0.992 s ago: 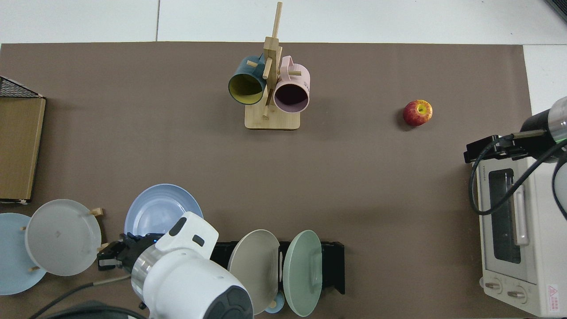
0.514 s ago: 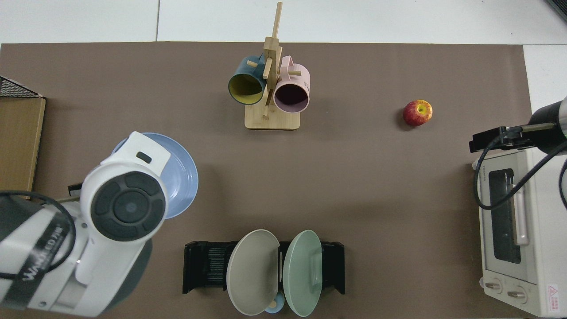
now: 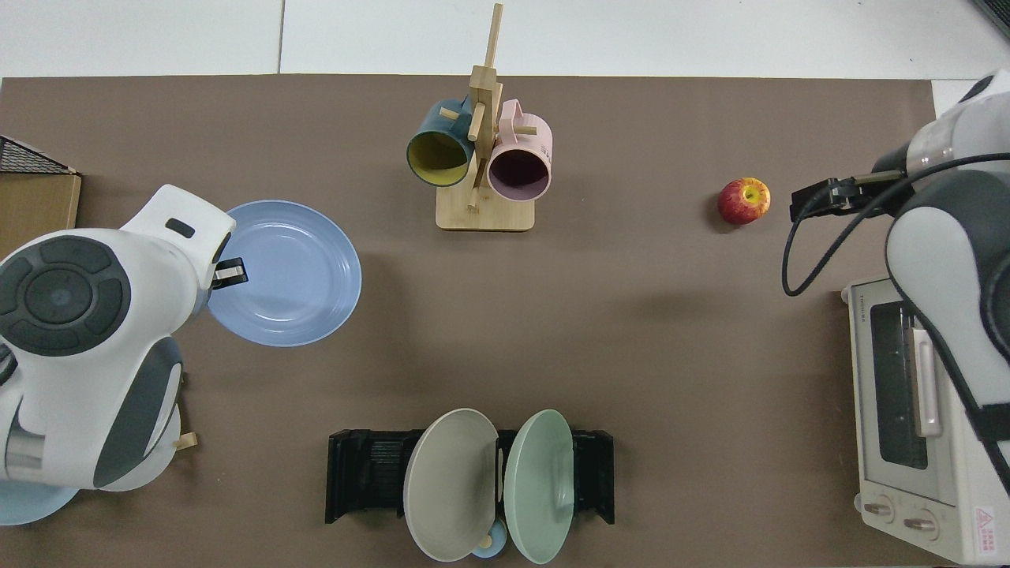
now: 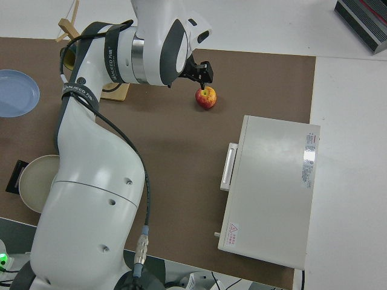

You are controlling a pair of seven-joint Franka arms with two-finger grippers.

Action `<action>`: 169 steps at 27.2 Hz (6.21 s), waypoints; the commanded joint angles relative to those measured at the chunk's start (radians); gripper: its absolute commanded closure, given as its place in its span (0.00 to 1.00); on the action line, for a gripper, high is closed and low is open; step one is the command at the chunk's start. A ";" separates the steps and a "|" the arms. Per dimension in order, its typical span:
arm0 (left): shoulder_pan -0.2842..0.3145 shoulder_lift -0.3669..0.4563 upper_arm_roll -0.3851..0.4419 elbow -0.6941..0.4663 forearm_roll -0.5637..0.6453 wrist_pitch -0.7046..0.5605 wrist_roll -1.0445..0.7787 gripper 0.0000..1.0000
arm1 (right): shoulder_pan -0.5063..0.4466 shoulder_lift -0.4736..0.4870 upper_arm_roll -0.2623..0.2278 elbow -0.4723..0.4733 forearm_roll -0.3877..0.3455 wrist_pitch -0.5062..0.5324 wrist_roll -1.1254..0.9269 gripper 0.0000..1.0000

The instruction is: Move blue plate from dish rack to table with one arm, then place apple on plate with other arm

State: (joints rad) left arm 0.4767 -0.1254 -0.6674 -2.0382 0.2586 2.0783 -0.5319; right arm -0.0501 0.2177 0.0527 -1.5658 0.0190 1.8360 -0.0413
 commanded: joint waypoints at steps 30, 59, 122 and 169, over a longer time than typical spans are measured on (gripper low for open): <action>-0.202 0.181 -0.021 -0.177 -0.093 0.350 -0.123 1.00 | 0.055 0.399 0.003 0.063 -0.137 0.459 0.096 0.00; -0.302 0.184 -0.020 -0.243 -0.139 0.421 -0.051 0.71 | 0.042 0.327 -0.002 -0.028 -0.166 0.376 0.084 1.00; -0.348 0.136 0.515 0.239 -0.222 -0.208 0.441 0.00 | 0.286 0.034 0.013 -0.100 -0.070 0.160 0.466 1.00; -0.402 0.032 0.575 0.380 -0.245 -0.437 0.507 0.00 | 0.671 0.315 0.012 -0.097 0.029 0.341 1.071 0.00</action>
State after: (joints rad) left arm 0.0716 -0.0885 -0.0984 -1.6674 0.0134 1.6600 -0.0223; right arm 0.6264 0.5385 0.0638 -1.6651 0.0055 2.1730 1.0191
